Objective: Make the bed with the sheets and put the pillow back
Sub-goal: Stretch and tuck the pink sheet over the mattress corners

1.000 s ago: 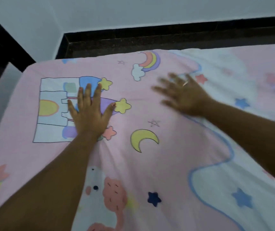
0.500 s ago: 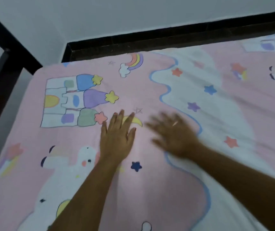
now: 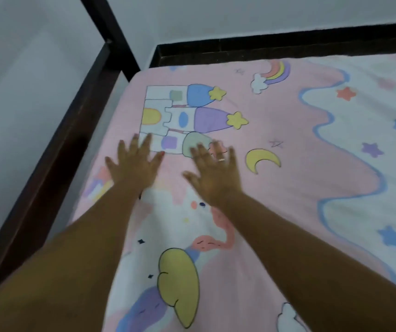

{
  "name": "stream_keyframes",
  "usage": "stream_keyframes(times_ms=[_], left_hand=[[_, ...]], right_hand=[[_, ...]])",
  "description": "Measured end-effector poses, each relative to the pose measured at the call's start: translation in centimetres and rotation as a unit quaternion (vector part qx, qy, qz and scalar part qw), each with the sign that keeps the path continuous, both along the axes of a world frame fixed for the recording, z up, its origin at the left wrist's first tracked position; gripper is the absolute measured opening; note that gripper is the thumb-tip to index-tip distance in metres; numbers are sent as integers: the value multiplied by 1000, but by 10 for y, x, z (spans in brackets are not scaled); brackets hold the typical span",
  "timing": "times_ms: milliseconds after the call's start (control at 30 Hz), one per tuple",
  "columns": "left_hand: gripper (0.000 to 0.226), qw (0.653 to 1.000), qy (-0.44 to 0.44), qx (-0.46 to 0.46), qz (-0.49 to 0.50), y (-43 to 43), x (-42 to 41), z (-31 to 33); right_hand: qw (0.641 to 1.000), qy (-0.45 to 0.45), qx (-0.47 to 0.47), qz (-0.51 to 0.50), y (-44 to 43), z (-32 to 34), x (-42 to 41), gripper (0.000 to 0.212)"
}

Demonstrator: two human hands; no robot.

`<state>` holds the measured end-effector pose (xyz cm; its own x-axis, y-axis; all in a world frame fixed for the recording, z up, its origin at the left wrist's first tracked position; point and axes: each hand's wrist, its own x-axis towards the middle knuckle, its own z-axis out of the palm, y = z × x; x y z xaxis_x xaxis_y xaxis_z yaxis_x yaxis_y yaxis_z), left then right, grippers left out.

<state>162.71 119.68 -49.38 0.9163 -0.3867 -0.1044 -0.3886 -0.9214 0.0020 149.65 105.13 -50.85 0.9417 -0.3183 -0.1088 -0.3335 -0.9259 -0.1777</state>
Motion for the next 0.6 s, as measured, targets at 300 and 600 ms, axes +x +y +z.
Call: stream_keyframes(times_ms=[300, 600], left_hand=[[56, 982, 52, -144, 111, 92, 17, -7], [54, 981, -2, -152, 119, 90, 26, -15]], right_hand=[[987, -83, 88, 102, -4, 15, 74, 65], [968, -41, -36, -245, -94, -4, 85, 73]])
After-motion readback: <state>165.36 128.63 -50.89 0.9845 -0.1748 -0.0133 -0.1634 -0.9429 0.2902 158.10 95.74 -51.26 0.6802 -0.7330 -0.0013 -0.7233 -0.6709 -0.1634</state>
